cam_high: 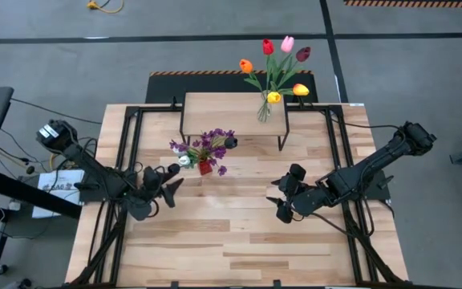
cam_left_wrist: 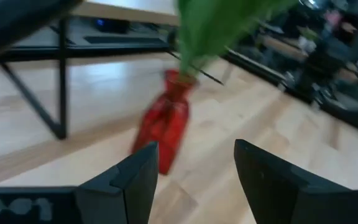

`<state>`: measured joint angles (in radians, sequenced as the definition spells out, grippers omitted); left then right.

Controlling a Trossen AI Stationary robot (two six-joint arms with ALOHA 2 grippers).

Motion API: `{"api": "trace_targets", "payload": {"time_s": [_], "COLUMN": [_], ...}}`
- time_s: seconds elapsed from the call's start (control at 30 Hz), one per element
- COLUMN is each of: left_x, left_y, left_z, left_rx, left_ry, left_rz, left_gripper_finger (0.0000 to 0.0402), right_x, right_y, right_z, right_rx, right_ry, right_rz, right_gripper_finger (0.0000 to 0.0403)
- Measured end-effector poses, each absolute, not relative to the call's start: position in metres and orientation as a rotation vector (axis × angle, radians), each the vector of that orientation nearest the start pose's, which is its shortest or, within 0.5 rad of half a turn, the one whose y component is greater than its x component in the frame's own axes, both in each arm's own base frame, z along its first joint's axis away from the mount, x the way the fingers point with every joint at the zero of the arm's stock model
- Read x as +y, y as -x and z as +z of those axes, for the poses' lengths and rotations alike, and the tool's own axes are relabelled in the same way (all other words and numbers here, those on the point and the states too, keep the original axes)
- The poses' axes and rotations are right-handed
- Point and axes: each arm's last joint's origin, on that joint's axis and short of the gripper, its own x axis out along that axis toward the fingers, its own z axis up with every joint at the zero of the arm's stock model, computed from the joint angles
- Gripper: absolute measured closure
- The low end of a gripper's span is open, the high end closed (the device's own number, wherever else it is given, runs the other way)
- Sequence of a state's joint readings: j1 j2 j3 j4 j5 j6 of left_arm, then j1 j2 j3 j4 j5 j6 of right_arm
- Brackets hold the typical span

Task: Pick and place flowers into a vace then onto a shelf
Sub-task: Put the red vase with flowers on the shelf

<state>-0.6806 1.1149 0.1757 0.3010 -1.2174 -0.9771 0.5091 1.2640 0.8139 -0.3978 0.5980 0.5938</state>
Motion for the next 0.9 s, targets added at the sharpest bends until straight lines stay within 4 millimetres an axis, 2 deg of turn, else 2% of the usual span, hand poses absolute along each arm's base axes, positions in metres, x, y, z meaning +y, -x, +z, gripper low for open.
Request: {"api": "trace_targets", "payload": {"time_s": [0.13,0.3,0.5,0.63,0.77,0.9], "left_x": [-0.073,-0.07,-0.06,-0.054,-0.056,-0.063], "left_y": [-0.139,-0.143,-0.149,-0.151,-0.158,-0.169], "left_z": [0.126,0.126,0.128,0.121,0.112,0.105], "left_rx": [0.084,0.182,0.181,0.177,0.187,0.195], "left_ry": [0.422,0.294,0.219,0.233,0.227,0.19], "left_rz": [0.664,0.613,0.676,0.732,0.732,0.66], "left_gripper_finger": [0.0202,0.0202,0.0202,0.0202,0.0202,0.0202], "right_x": [0.106,0.106,0.106,0.105,0.105,0.105], "right_y": [-0.224,-0.223,-0.223,-0.222,-0.222,-0.222], "right_z": [0.234,0.233,0.232,0.232,0.232,0.232], "right_rx": [0.662,0.672,0.681,0.682,0.682,0.682], "right_ry": [-0.12,-0.112,-0.105,-0.104,-0.105,-0.105], "right_rz": [-0.29,-0.293,-0.296,-0.296,-0.296,-0.296], "right_gripper_finger": [0.0147,0.0147,0.0147,0.0147,0.0147,0.0147]}}
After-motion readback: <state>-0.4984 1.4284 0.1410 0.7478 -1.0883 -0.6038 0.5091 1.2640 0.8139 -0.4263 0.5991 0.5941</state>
